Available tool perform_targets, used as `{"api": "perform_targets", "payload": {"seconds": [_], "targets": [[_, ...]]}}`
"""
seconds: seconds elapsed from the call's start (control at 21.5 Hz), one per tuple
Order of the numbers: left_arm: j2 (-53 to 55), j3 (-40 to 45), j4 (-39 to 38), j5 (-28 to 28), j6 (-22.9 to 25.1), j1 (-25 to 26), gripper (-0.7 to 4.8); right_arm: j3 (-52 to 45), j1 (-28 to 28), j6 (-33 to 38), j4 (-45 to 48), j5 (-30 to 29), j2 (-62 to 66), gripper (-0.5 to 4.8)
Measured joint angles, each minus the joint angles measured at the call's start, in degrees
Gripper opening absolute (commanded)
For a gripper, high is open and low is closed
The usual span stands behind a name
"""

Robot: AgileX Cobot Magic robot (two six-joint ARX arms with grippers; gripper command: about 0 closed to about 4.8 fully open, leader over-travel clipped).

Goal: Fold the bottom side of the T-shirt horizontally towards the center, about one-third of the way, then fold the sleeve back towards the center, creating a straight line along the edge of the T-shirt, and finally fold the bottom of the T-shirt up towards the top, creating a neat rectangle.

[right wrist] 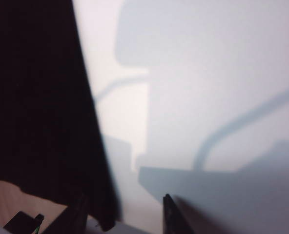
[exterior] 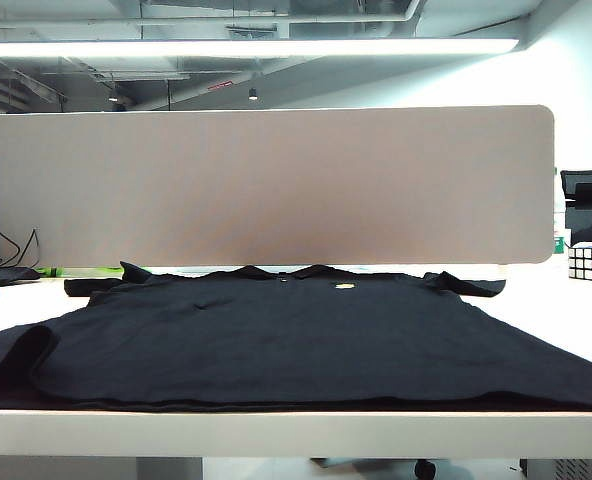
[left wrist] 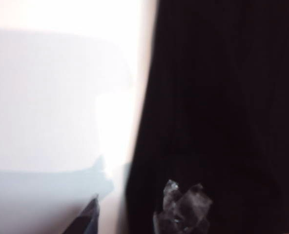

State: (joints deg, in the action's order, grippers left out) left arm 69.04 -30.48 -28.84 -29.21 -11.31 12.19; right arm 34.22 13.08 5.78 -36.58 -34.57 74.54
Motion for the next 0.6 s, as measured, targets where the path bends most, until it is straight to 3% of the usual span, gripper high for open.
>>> {"api": "perform_targets", "payload": {"seconds": [0.28,0.46,0.6], "targets": [[3.5,-0.3,0.5,-0.8,0.4,-0.8,1.54,0.0,-2.6,0.2,-0.1,0.0,0.2,2.15],[5.4,-0.8,1.6,-2.3,1.1,-1.7,1.85,0.0,-3.5,0.2,-0.2,0.3,0.4,2.80],[5.5,-0.8,1.7,-3.1,1.6,-1.9,1.84,0.2,-5.1,0.2,-0.2,-0.4,0.8,2.81]]}}
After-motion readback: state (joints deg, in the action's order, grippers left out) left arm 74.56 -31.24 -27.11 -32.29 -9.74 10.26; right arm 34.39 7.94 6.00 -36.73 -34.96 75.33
